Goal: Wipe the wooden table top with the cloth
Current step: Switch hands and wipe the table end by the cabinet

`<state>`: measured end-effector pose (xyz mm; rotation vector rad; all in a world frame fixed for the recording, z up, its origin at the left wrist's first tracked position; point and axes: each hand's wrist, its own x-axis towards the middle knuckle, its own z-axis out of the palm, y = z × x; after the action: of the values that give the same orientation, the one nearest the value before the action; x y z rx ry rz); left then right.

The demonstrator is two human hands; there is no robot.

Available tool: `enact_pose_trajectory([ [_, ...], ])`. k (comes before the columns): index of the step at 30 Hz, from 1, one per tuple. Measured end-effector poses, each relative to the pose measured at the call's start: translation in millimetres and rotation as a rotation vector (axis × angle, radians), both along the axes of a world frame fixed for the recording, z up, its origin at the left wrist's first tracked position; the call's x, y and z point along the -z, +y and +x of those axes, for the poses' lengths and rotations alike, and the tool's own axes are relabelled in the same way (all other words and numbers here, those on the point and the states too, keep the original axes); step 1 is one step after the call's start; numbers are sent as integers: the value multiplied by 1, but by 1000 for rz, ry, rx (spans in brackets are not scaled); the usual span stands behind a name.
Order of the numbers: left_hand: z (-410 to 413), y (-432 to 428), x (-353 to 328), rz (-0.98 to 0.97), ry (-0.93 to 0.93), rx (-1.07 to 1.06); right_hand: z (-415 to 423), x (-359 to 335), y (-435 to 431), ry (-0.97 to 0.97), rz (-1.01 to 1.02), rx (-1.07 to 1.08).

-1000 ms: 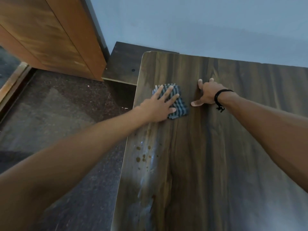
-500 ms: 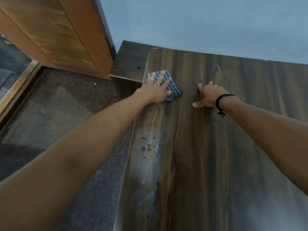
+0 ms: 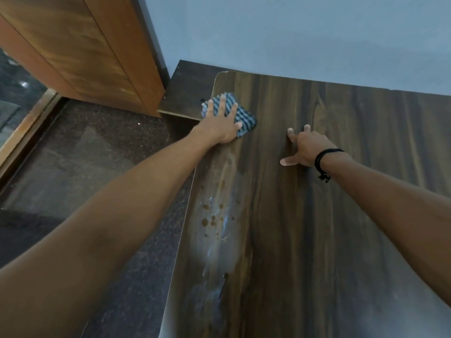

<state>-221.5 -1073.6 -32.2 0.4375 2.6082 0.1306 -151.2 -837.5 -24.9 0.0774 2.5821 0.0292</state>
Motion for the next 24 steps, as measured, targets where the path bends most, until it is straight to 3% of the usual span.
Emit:
enact_pose_trajectory([
  [3, 38, -9, 27, -41, 92, 214, 1, 1, 3, 21, -20, -5],
  [8, -28, 1, -7, -2, -6, -69, -4, -1, 1, 14, -5, -6],
  [11, 21, -3, -1, 14, 17, 79, 0, 0, 2, 29, 2, -15],
  [14, 121, -26, 12, -67, 177, 377, 2, 0, 2, 29, -13, -15],
  [16, 134, -36, 15, -121, 247, 508, 1, -1, 1, 32, -17, -12],
  [18, 102, -27, 11, -126, 245, 427, 1, -3, 0, 30, -18, -13],
  [22, 25, 1, -7, 60, 43, -38, 3, -7, -1, 41, -7, -22],
  [24, 43, 14, 7, 17, 107, 77, 4, -7, -2, 45, -2, -31],
])
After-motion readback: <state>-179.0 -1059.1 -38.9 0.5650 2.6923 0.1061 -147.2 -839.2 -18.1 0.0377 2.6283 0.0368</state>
